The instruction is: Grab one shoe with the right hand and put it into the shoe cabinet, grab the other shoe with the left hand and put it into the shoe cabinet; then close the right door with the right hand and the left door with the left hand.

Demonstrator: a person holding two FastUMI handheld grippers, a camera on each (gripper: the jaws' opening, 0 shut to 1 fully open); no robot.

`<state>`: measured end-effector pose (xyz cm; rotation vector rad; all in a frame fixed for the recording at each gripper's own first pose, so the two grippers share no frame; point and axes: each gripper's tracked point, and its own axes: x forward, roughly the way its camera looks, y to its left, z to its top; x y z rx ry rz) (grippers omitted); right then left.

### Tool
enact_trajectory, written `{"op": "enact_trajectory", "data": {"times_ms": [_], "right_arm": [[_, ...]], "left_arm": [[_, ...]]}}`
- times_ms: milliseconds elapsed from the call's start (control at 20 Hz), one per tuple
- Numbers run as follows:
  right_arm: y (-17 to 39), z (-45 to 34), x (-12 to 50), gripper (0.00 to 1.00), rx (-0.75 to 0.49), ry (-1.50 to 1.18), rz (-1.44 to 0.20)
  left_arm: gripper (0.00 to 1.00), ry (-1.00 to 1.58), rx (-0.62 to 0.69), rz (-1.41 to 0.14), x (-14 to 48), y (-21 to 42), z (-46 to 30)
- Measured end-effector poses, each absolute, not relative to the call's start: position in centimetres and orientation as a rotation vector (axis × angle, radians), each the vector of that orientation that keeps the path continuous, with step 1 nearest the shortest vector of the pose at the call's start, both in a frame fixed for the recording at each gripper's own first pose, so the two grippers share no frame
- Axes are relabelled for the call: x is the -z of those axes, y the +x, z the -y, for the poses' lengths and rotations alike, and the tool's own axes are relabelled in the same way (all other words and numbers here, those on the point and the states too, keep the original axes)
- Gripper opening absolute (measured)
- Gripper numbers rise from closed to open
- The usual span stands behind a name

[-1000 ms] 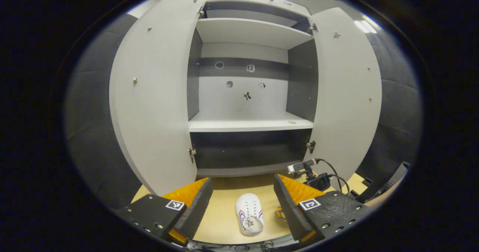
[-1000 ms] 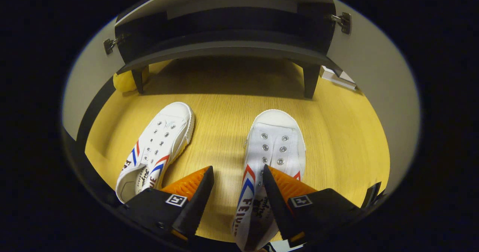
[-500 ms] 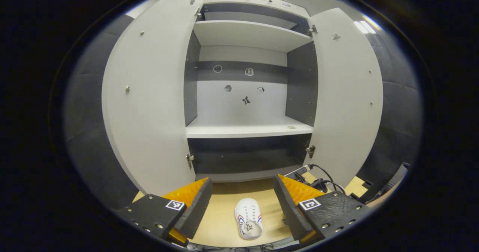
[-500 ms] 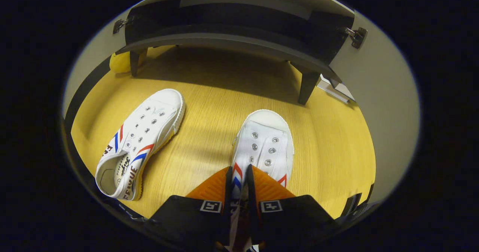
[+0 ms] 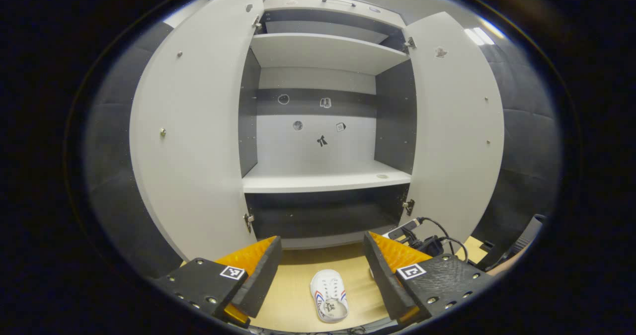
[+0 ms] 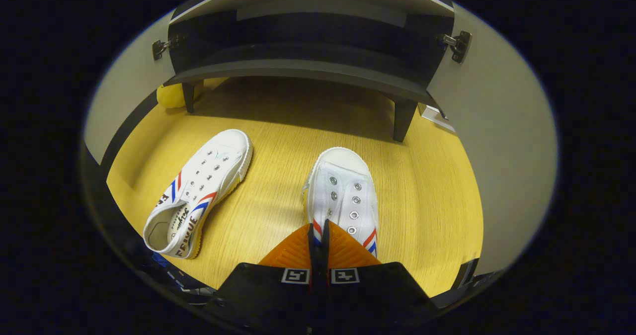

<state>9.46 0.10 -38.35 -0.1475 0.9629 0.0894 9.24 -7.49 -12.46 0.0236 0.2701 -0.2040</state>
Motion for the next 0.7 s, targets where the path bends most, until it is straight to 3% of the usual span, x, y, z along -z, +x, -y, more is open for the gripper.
{"op": "enact_trajectory", "data": {"times_ms": [700], "right_arm": [[9.1, -1.3, 19.0, 0.02, -0.107, -0.027, -0.576]], "left_arm": [[0.94, 0.04, 0.222, -0.24, 12.5, 9.8, 6.2]]}}
